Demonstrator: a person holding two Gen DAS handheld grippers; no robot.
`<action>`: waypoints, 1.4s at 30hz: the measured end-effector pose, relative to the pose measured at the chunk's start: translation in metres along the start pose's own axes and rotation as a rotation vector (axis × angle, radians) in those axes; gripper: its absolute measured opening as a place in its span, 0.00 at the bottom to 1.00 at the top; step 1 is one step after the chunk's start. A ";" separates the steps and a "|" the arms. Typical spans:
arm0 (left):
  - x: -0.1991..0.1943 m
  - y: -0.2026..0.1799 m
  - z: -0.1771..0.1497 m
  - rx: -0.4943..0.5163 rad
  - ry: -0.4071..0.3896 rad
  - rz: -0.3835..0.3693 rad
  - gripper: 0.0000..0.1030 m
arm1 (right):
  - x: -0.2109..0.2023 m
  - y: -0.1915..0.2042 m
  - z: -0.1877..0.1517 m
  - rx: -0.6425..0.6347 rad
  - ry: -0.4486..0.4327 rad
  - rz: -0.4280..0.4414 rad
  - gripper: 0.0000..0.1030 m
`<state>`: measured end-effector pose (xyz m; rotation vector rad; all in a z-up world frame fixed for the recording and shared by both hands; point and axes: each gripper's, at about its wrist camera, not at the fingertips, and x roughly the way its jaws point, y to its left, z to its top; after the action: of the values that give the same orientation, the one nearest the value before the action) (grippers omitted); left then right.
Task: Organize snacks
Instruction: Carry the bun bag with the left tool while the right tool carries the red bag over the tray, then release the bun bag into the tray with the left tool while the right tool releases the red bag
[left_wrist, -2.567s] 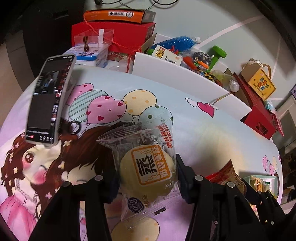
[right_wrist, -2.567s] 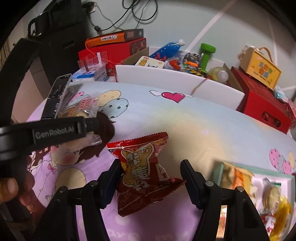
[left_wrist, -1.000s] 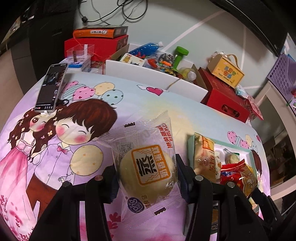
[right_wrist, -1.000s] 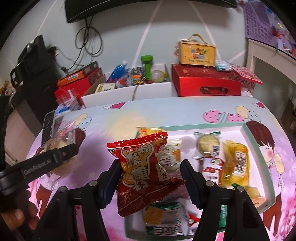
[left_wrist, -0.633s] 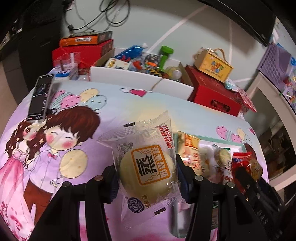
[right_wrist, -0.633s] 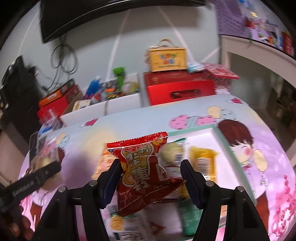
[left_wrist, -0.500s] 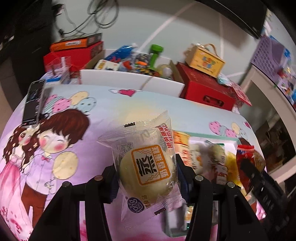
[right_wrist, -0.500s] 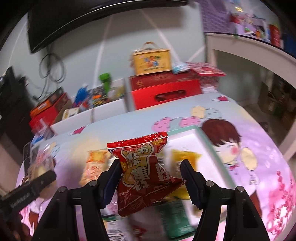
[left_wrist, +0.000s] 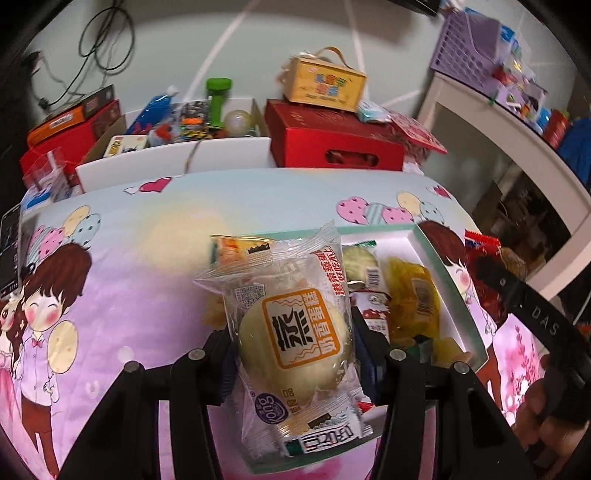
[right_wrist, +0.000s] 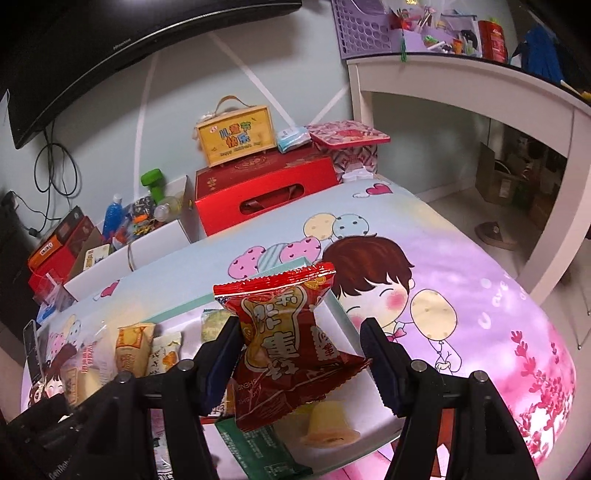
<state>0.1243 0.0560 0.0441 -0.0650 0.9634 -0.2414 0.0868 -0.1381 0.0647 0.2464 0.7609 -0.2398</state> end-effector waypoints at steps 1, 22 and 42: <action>0.002 -0.003 0.000 0.006 0.003 0.001 0.53 | 0.003 0.000 -0.001 -0.002 0.009 0.003 0.67; 0.045 -0.010 0.005 0.074 0.032 0.043 0.53 | 0.042 0.031 -0.014 -0.083 0.098 0.076 0.67; 0.053 -0.017 0.003 0.121 0.024 0.041 0.54 | 0.057 0.047 -0.020 -0.116 0.143 0.127 0.68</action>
<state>0.1530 0.0266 0.0063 0.0688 0.9716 -0.2622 0.1279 -0.0944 0.0166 0.2026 0.8937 -0.0578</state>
